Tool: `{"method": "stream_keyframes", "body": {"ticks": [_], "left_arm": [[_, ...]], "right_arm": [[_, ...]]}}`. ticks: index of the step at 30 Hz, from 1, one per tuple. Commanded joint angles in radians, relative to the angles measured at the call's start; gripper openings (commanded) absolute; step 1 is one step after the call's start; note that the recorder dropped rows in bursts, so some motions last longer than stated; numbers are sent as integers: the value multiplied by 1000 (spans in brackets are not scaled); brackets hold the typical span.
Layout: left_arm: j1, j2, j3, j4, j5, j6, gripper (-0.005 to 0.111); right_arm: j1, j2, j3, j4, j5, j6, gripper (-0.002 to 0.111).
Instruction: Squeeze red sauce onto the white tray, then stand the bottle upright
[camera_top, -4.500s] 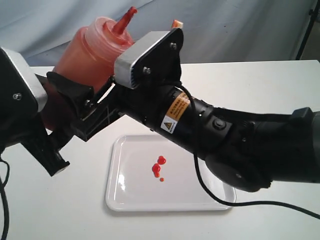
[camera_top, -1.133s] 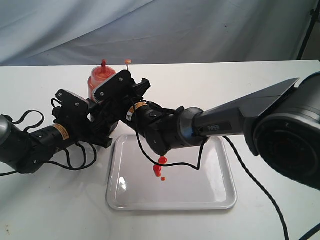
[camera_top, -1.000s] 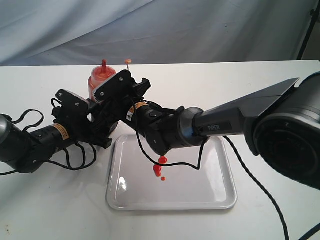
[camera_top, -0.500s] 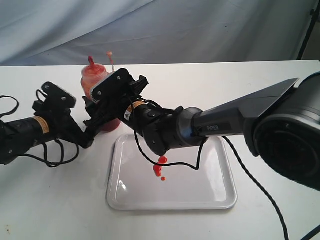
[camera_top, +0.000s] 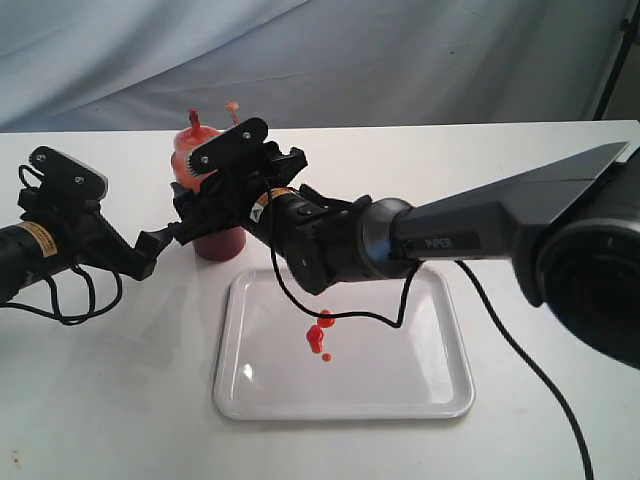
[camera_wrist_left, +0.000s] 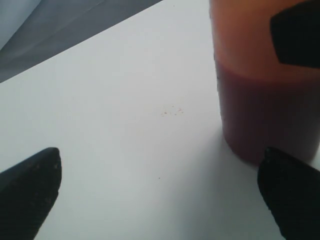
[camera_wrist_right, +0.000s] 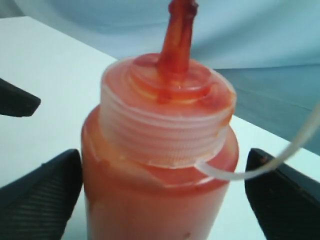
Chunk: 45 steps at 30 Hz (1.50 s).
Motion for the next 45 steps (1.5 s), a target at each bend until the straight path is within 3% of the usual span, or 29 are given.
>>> {"method": "stream_keyframes", "body": {"ticks": [1,12,17,20,23,30,36,40,45], "left_arm": [[2,-10,3,3,-15,-8,105],[2,-10,6,3,-15,-8,105],[2,-10,6,3,-17,-8,105],[2,-10,6,3,-22,-8,105],[2,-10,6,3,-40,-8,105],[2,-10,6,3,-49,-8,105],[2,-10,6,3,-56,-8,105],[2,-10,7,10,-53,-33,105],[2,-126,50,155,-68,-90,105]], "right_arm": [[-2,-83,-5,8,180,-37,81],[-3,-207,-3,37,508,-42,80],[-19,-253,2,37,655,-35,74],[-40,-279,2,37,773,-35,64],[-61,-315,24,19,853,-35,47],[-73,-490,223,-1,786,-35,2],[-108,-698,433,-1,700,-24,0],[-186,-934,598,-1,658,-21,0],[-300,-1346,831,-25,593,-19,0]]}}
